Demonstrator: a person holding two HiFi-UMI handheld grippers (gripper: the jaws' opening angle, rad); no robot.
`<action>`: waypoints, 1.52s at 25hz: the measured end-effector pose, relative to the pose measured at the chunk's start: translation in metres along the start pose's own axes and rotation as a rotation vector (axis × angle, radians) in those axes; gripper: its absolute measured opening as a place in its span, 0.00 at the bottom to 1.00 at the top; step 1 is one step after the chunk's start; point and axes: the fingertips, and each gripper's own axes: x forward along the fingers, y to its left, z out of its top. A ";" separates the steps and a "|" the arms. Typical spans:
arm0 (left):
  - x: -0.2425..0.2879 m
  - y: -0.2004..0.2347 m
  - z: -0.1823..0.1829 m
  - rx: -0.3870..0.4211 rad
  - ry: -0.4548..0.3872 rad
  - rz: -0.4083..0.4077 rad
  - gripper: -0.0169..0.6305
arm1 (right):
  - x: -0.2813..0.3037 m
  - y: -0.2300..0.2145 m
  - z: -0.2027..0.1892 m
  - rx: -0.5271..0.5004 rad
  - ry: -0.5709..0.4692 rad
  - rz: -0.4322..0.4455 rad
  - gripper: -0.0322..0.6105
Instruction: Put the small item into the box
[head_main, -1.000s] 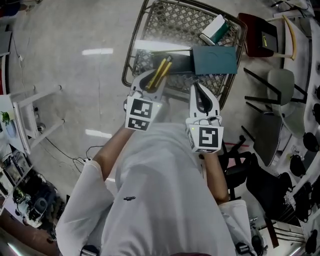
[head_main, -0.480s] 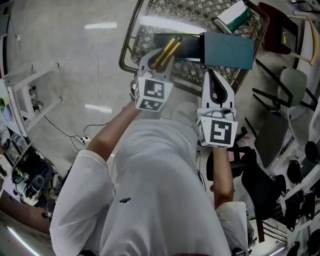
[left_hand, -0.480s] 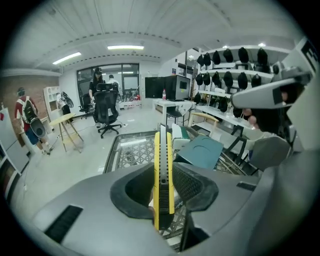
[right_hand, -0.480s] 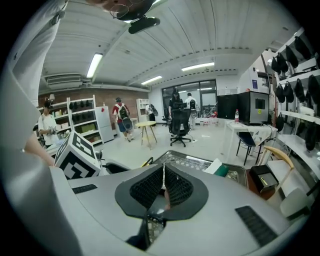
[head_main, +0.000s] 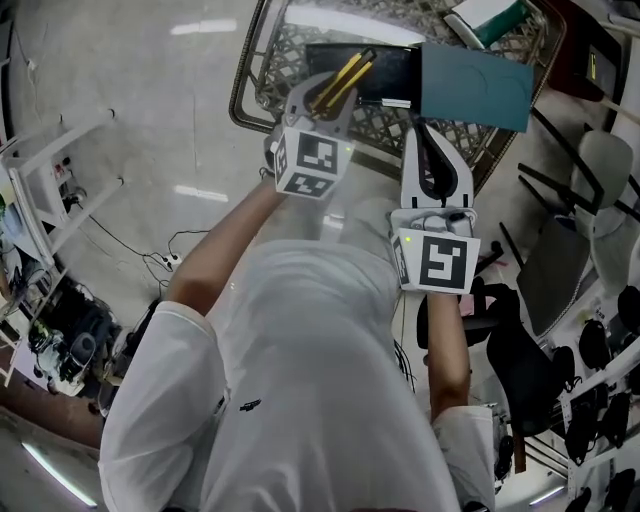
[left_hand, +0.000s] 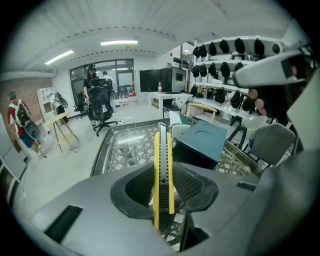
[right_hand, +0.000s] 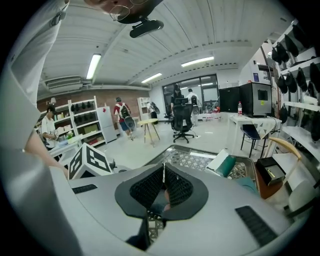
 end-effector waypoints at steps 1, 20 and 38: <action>0.004 0.000 -0.002 0.009 0.002 -0.007 0.19 | 0.001 -0.001 -0.001 0.002 0.003 -0.004 0.06; 0.073 -0.011 -0.044 0.190 0.145 -0.124 0.19 | 0.022 -0.005 -0.017 0.047 0.049 -0.007 0.06; 0.101 -0.026 -0.057 0.234 0.317 -0.213 0.20 | 0.027 -0.010 -0.018 0.057 0.055 -0.022 0.06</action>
